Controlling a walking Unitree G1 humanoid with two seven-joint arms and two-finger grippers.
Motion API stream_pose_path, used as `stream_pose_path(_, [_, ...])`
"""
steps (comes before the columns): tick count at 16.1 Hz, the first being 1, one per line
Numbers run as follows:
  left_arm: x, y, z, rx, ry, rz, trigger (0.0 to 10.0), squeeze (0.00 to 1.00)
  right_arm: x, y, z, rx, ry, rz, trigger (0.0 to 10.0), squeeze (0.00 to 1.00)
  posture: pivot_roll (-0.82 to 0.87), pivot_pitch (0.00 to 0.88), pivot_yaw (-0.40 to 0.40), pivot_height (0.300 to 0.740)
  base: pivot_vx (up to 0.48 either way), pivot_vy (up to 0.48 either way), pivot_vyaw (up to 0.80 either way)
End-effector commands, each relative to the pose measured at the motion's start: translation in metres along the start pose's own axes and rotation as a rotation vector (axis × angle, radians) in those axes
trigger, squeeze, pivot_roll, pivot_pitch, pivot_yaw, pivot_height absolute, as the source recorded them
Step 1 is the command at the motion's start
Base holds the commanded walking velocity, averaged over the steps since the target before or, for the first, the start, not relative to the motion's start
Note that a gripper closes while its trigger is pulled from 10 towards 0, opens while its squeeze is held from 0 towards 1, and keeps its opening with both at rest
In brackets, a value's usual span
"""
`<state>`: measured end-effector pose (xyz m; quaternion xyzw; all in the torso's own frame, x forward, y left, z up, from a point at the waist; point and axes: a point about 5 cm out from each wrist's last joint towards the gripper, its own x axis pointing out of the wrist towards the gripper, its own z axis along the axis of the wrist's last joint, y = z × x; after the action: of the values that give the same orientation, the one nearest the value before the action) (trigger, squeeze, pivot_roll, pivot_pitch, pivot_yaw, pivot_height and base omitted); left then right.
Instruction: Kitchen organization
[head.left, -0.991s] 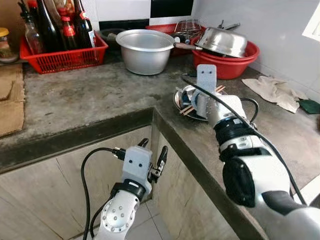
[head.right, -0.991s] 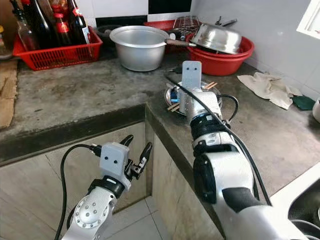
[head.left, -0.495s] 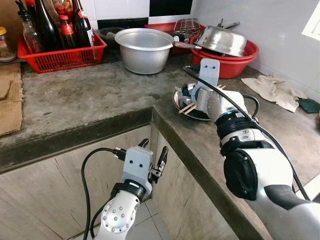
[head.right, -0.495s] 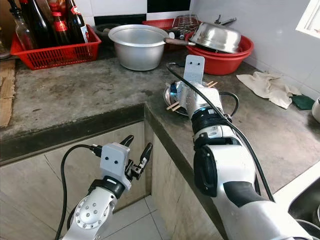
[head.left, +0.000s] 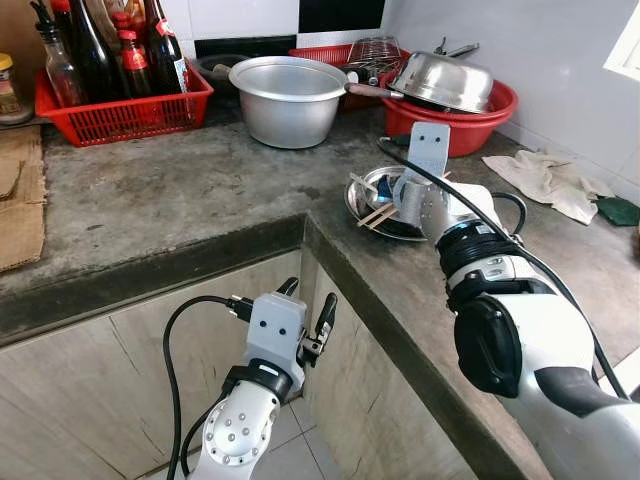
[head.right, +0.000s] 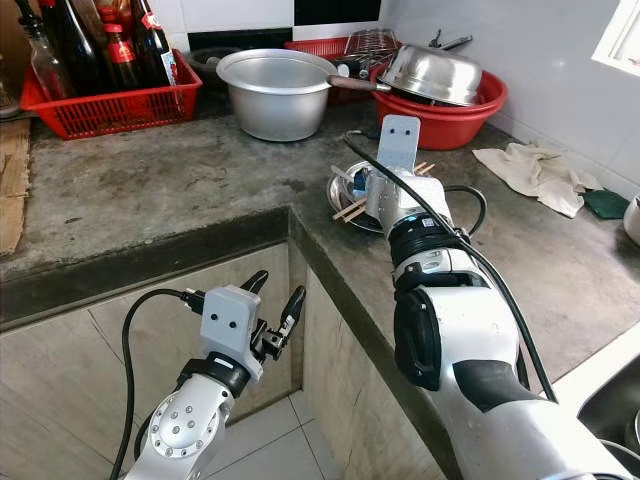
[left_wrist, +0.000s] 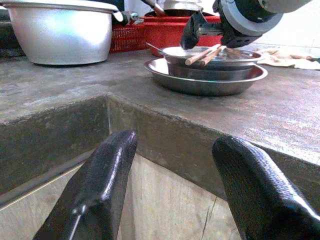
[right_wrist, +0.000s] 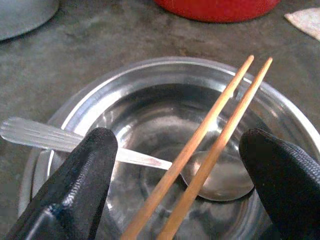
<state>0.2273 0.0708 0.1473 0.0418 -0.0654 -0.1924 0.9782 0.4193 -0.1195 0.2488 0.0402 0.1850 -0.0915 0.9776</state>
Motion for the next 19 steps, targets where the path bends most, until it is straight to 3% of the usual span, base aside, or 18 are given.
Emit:
stream_pose_path(1, [-0.0011, -0.0026, 0.0050, 0.000, -0.019, -0.006, 10.0, 0.00, -0.0023, 0.0011, 0.0070, 0.009, 0.005, 0.001, 10.0, 0.00, 0.04, 0.042, -0.102, 0.740, 0.000, 0.000, 0.00])
stream_pose_path(6, [-0.0005, -0.0015, 0.0050, -0.007, -0.021, 0.002, 10.0, 0.00, 0.0004, -0.0029, 0.0028, 0.018, 0.044, -0.012, 10.0, 0.00, 0.03, 0.050, -0.107, 0.740, 0.000, 0.000, 0.00])
stream_pose_path(7, [-0.0006, -0.0014, 0.0047, -0.007, -0.020, 0.002, 10.0, 0.00, 0.0007, -0.0028, 0.0018, 0.031, 0.055, -0.005, 0.0, 0.00, 0.03, 0.050, -0.104, 0.740, 0.000, 0.000, 0.00])
stream_pose_path(15, [0.0003, -0.0005, 0.0047, -0.007, -0.022, 0.008, 10.0, 0.00, 0.0007, -0.0040, 0.0055, 0.055, 0.052, -0.011, 0.0, 0.00, 0.03, 0.053, -0.108, 0.740, 0.000, 0.000, 0.00])
stream_pose_path(18, [0.0012, -0.0007, 0.0054, -0.009, -0.025, 0.009, 10.0, 0.00, 0.0004, -0.0035, 0.0076, 0.102, 0.046, 0.004, 0.0, 0.00, 0.04, 0.050, -0.110, 0.740, 0.000, 0.000, 0.00])
stream_pose_path(19, [0.0015, -0.0004, 0.0063, -0.009, -0.029, 0.010, 10.0, 0.00, -0.0001, -0.0040, 0.0102, 0.157, 0.036, 0.016, 0.0, 0.00, 0.04, 0.044, -0.110, 0.740, 0.000, 0.000, 0.00])
